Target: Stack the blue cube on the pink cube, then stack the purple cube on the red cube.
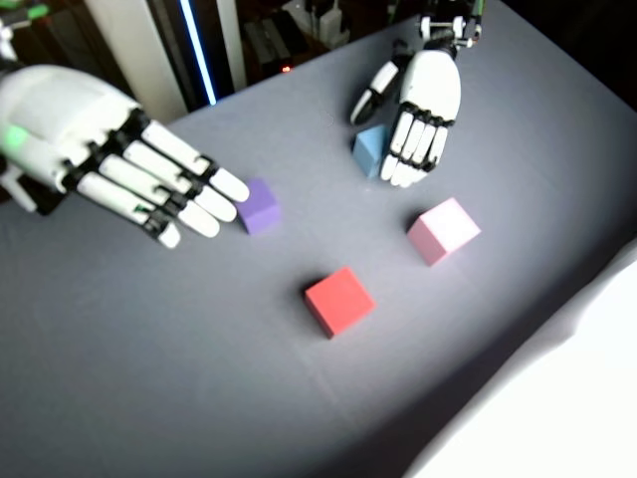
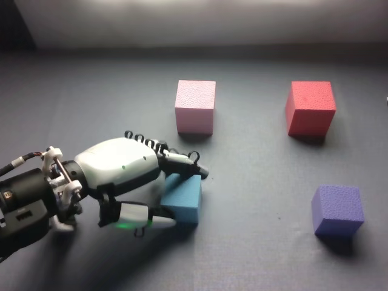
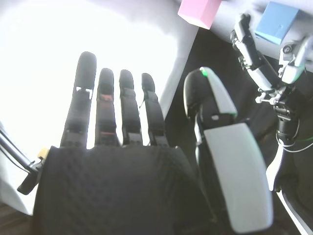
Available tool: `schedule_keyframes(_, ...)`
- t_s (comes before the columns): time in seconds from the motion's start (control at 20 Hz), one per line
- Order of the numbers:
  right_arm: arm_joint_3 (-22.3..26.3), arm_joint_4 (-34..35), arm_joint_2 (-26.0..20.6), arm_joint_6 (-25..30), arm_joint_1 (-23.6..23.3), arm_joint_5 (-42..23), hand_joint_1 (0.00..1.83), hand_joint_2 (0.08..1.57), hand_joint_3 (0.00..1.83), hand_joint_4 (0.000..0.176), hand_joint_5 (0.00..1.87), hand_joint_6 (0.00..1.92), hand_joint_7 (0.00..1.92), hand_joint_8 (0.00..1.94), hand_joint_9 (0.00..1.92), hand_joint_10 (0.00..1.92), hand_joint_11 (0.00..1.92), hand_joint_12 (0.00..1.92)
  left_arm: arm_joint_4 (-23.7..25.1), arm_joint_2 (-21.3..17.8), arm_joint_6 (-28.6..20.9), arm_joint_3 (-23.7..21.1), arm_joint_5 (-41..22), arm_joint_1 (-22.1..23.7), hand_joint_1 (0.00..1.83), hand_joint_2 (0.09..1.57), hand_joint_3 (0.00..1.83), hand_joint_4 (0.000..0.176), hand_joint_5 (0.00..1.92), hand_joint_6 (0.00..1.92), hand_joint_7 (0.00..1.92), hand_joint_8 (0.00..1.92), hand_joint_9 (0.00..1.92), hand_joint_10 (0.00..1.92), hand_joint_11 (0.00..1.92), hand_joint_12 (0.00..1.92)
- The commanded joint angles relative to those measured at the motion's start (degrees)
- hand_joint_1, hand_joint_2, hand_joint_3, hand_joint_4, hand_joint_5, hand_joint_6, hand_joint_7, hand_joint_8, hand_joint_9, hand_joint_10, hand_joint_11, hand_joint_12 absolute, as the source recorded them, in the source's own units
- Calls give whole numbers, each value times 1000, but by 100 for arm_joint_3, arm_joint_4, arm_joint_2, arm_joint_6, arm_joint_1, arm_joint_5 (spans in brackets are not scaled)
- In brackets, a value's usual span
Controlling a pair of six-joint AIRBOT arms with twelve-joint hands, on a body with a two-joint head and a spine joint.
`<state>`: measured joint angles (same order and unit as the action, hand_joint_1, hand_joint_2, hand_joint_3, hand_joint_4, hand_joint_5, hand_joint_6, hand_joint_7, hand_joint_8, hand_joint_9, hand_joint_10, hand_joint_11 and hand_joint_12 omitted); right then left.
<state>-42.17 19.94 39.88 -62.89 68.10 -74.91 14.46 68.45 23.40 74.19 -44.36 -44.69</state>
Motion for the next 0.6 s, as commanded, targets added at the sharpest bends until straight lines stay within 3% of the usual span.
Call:
schedule_keyframes(0.0, -19, 8, -6, 12, -9, -701, 546, 1369, 4, 0, 264, 10, 220, 8, 0, 432, 0, 1386, -2, 36, -12, 6, -380, 6, 1090, 1255, 4, 0, 717, 1359, 910, 1810, 1052, 1846, 1118, 1898)
schedule_keyframes(0.1, -19, 25, -6, 25, 7, -702, 543, 1370, 3, 0, 271, 9, 230, 8, 0, 457, 0, 1429, -41, -33, -37, -17, -597, 69, 1087, 1264, 2, 0, 705, 1386, 948, 1917, 1143, 1918, 1279, 1920)
schedule_keyframes(0.2, -19, 37, -6, 25, 9, -704, 595, 1368, 0, 0, 279, 9, 242, 7, 0, 498, 0, 1466, -94, -180, -36, -83, -900, 153, 1081, 1269, 2, 0, 699, 1395, 1144, 1921, 1331, 1921, 1445, 1921)
schedule_keyframes(0.25, -20, 41, -7, 25, 9, -705, 588, 1367, 0, 0, 281, 8, 243, 7, 0, 500, 0, 1468, -126, -280, 13, -122, -1034, 234, 1069, 1279, 4, 0, 685, 1425, 979, 1868, 1184, 1921, 1283, 1921)
schedule_keyframes(0.3, -20, 44, -7, 25, 9, -705, 576, 1369, 1, 0, 275, 5, 237, 3, 0, 491, 0, 1468, -160, -344, 84, -143, -1083, 313, 1077, 1266, 0, 0, 710, 1392, 997, 1885, 1219, 1921, 1320, 1921)
schedule_keyframes(0.35, -21, 47, -7, 25, 13, -705, 571, 1368, 0, 0, 276, 5, 241, 5, 2, 492, 0, 1467, -208, -403, 196, -148, -1095, 422, 1075, 1262, 0, 0, 716, 1387, 936, 1799, 1118, 1921, 1194, 1921)
schedule_keyframes(0.45, -24, 54, -7, 25, 14, -705, 531, 1372, 2, 0, 269, 2, 237, 3, 1, 486, 0, 1454, -353, -443, 391, -59, -1067, 676, 1075, 1258, 0, 0, 723, 1378, 935, 1721, 1086, 1893, 1130, 1921)
schedule_keyframes(0.5, -26, 54, -6, 25, 15, -704, 508, 1377, 4, 0, 260, 2, 235, 1, 0, 490, 0, 1448, -428, -419, 430, 27, -1004, 807, 1154, 1273, 4, 0, 677, 1414, 743, 1564, 928, 1915, 975, 1921)
schedule_keyframes(0.55, -29, 57, -6, 25, 15, -704, 513, 1375, 2, 0, 264, 3, 241, 3, 3, 503, 0, 1452, -514, -345, 451, 175, -910, 971, 1096, 1256, 0, 0, 720, 1361, 846, 1552, 954, 1833, 972, 1921)
